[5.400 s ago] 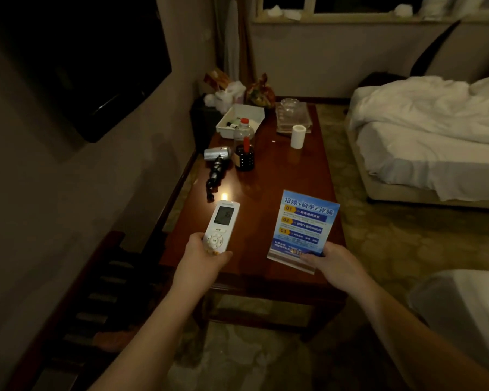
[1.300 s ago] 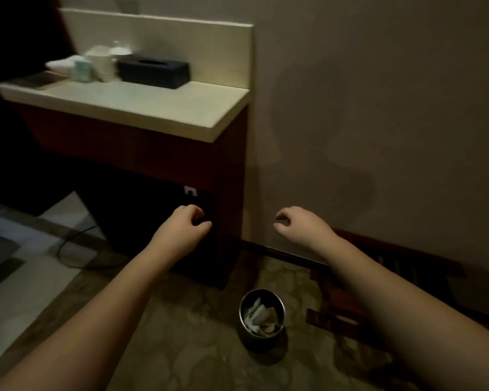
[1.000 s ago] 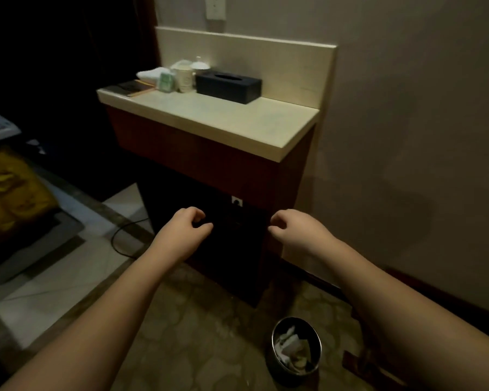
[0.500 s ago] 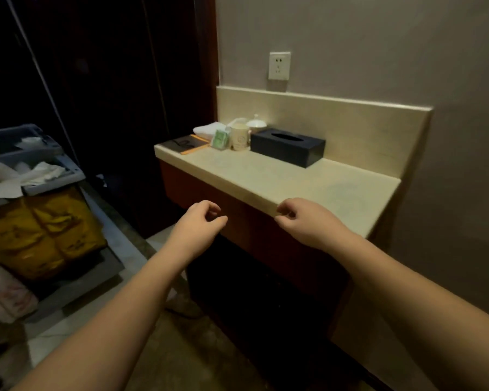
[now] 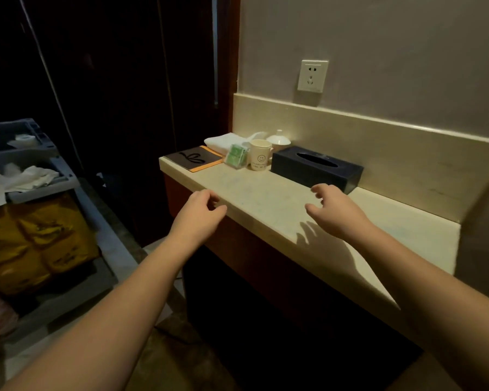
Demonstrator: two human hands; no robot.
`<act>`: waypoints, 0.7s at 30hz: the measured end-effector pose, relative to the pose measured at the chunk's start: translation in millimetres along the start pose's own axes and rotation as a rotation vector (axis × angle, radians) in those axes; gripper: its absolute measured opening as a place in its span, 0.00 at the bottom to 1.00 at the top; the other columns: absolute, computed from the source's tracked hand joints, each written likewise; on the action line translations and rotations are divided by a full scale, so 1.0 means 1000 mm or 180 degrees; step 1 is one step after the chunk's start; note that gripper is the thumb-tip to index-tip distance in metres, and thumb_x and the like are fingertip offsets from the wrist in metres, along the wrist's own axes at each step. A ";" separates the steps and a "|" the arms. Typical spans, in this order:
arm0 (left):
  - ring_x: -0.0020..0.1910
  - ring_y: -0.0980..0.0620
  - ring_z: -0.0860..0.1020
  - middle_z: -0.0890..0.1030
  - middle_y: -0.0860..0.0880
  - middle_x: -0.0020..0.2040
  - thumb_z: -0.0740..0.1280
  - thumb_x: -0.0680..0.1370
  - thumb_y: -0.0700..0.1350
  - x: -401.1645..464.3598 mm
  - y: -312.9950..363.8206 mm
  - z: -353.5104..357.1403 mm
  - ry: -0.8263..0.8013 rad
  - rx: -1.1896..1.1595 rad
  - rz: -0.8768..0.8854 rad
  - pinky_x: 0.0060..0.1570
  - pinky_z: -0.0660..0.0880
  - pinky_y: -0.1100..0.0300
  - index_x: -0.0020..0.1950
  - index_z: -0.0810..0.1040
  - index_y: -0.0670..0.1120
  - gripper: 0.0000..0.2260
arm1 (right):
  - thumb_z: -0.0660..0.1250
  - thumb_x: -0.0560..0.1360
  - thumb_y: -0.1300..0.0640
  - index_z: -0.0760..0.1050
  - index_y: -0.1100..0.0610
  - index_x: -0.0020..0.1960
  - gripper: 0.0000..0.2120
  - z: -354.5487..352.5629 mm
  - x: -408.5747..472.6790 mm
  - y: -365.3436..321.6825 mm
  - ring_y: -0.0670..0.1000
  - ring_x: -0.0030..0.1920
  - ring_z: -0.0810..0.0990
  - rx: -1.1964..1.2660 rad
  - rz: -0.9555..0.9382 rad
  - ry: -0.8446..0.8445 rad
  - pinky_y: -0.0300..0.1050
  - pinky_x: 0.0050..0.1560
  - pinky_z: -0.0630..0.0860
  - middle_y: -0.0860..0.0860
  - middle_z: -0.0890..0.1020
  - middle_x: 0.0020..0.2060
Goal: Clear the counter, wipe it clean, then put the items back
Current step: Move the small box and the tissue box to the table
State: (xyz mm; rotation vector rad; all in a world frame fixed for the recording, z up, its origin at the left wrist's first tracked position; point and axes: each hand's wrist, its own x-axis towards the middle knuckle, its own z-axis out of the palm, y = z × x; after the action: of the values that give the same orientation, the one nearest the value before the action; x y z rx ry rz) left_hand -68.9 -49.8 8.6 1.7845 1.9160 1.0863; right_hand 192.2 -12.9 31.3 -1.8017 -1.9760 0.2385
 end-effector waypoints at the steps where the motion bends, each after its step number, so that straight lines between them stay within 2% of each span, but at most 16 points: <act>1: 0.49 0.56 0.72 0.71 0.53 0.56 0.64 0.79 0.50 0.011 -0.006 0.001 0.0013 -0.0011 0.0029 0.45 0.67 0.61 0.62 0.74 0.47 0.14 | 0.65 0.77 0.50 0.66 0.53 0.70 0.24 0.005 0.009 -0.001 0.53 0.62 0.75 -0.0026 0.0046 0.0012 0.49 0.58 0.76 0.54 0.72 0.68; 7: 0.50 0.55 0.73 0.73 0.52 0.58 0.63 0.78 0.50 0.093 -0.039 0.011 -0.0147 -0.0092 0.0217 0.45 0.70 0.59 0.62 0.73 0.48 0.13 | 0.66 0.76 0.51 0.65 0.54 0.72 0.26 0.029 0.060 0.004 0.55 0.67 0.70 -0.0315 0.0459 0.0212 0.52 0.64 0.71 0.55 0.68 0.70; 9: 0.53 0.53 0.74 0.73 0.51 0.60 0.64 0.78 0.49 0.125 -0.045 0.014 -0.0310 -0.0076 0.0334 0.47 0.70 0.58 0.63 0.73 0.46 0.15 | 0.67 0.75 0.51 0.65 0.55 0.72 0.28 0.030 0.077 0.008 0.57 0.67 0.69 -0.0451 0.0649 0.0366 0.53 0.64 0.70 0.56 0.68 0.69; 12: 0.55 0.48 0.76 0.73 0.48 0.61 0.64 0.77 0.47 0.175 -0.051 0.020 -0.0461 -0.0057 0.0419 0.53 0.75 0.53 0.63 0.74 0.44 0.15 | 0.68 0.74 0.48 0.64 0.54 0.73 0.30 0.026 0.104 0.019 0.59 0.68 0.66 -0.0668 0.0950 0.0593 0.56 0.65 0.68 0.57 0.66 0.70; 14: 0.54 0.47 0.76 0.71 0.47 0.62 0.64 0.76 0.47 0.209 -0.054 0.026 -0.0572 0.0057 0.0433 0.53 0.76 0.51 0.63 0.73 0.44 0.16 | 0.68 0.73 0.44 0.62 0.51 0.73 0.32 0.024 0.120 0.029 0.61 0.70 0.63 -0.0755 0.1170 0.0510 0.58 0.67 0.66 0.58 0.63 0.72; 17: 0.60 0.43 0.72 0.70 0.45 0.64 0.65 0.75 0.47 0.256 -0.058 0.037 -0.0733 0.0299 0.0559 0.54 0.73 0.50 0.64 0.72 0.44 0.19 | 0.67 0.73 0.42 0.57 0.49 0.76 0.36 0.024 0.141 0.043 0.62 0.69 0.65 -0.0661 0.1454 0.0144 0.57 0.66 0.68 0.58 0.60 0.73; 21: 0.67 0.42 0.66 0.67 0.43 0.69 0.67 0.74 0.49 0.302 -0.058 0.052 -0.0884 0.0621 0.0805 0.62 0.70 0.46 0.71 0.67 0.45 0.26 | 0.64 0.75 0.39 0.51 0.47 0.77 0.37 0.022 0.164 0.051 0.63 0.67 0.69 -0.0859 0.1600 -0.0140 0.54 0.64 0.71 0.58 0.56 0.74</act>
State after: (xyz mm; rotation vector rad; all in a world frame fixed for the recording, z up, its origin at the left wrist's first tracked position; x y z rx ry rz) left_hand -129.1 255.6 14.4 2.2009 1.7125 0.6932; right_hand 221.2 157.9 25.6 -2.4722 -1.6091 0.1717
